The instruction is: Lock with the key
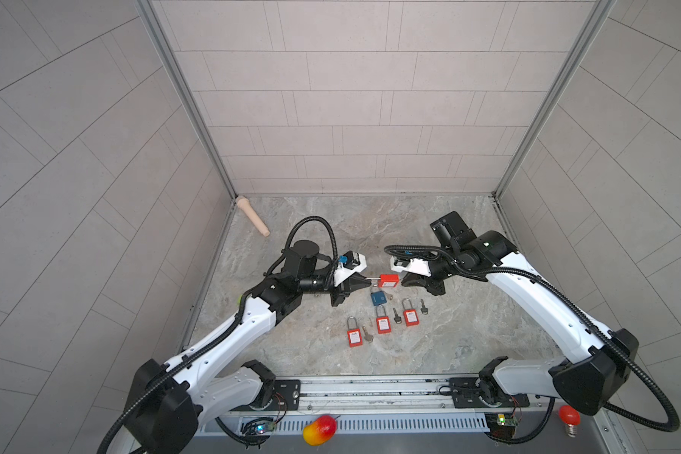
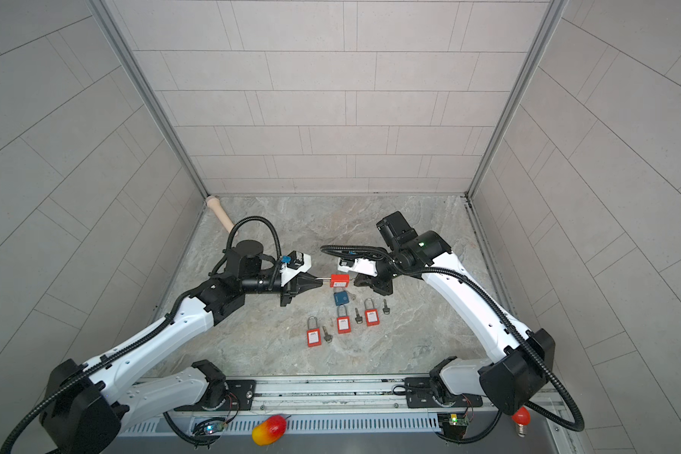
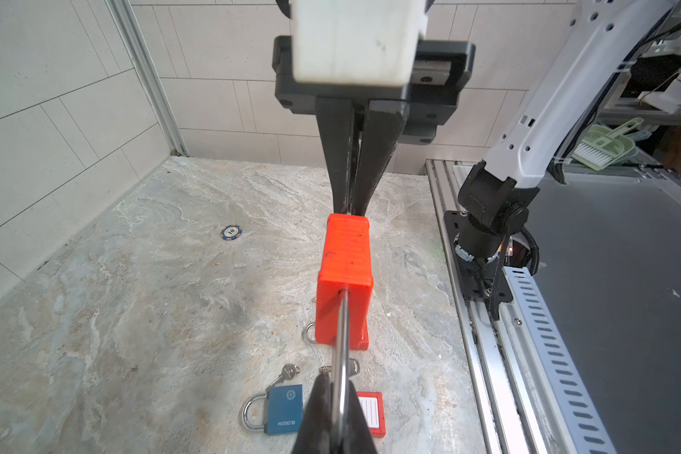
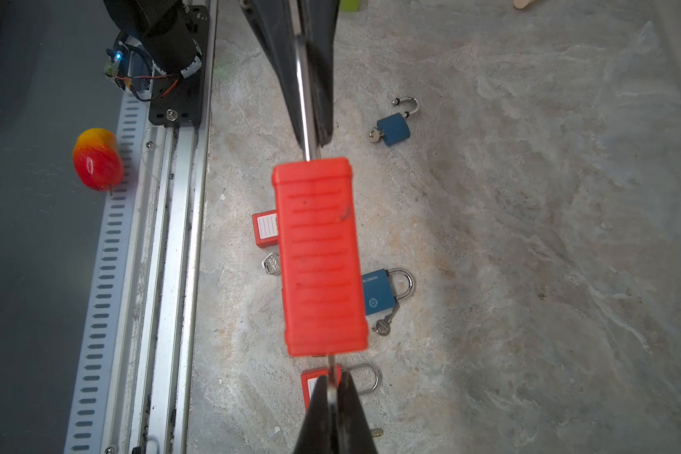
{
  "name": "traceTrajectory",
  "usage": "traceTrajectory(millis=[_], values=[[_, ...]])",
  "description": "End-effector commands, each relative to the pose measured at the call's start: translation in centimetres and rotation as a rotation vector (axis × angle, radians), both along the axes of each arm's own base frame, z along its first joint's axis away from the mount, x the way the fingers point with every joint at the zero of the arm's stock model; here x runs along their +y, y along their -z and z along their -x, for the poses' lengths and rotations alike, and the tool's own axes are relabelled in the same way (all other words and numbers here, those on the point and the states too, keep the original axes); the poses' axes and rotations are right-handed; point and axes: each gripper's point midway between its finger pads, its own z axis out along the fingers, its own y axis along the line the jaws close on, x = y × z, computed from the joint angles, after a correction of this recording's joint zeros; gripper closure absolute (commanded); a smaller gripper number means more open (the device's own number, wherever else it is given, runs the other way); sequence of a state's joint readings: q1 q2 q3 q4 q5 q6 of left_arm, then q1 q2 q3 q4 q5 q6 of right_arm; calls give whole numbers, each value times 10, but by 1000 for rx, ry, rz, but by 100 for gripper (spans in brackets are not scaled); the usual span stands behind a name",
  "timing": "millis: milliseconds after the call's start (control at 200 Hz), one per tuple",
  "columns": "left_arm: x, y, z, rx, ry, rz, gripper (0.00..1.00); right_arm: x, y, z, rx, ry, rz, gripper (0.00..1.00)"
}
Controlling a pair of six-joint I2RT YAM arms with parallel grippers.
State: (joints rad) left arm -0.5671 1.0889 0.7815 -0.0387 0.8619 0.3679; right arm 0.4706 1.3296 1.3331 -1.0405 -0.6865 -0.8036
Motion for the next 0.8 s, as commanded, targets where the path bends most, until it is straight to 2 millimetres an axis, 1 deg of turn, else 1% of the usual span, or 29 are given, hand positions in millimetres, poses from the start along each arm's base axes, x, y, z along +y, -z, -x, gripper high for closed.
traceTrajectory(millis=[0,60,140,270,340,455,640,791], values=[[6,-13,-6,-96,-2,-17,100,-19,11,9,98,57,73,100],[6,-13,-6,-111,0,-19,100,-15,11,12,121,42,55,100],[7,-12,-6,-118,-4,-24,100,-15,14,11,115,24,61,100],[7,-9,-5,-93,-2,-30,100,-20,18,-1,58,60,95,100],[6,-7,-3,-51,14,-28,100,-23,19,-9,4,90,105,100],[5,-4,-1,16,25,-17,100,-25,18,-15,-76,108,90,100],[2,-2,-3,69,30,-7,100,-23,14,-7,-104,101,53,100],[3,0,-1,51,48,-31,100,-29,23,4,-46,141,62,100]])
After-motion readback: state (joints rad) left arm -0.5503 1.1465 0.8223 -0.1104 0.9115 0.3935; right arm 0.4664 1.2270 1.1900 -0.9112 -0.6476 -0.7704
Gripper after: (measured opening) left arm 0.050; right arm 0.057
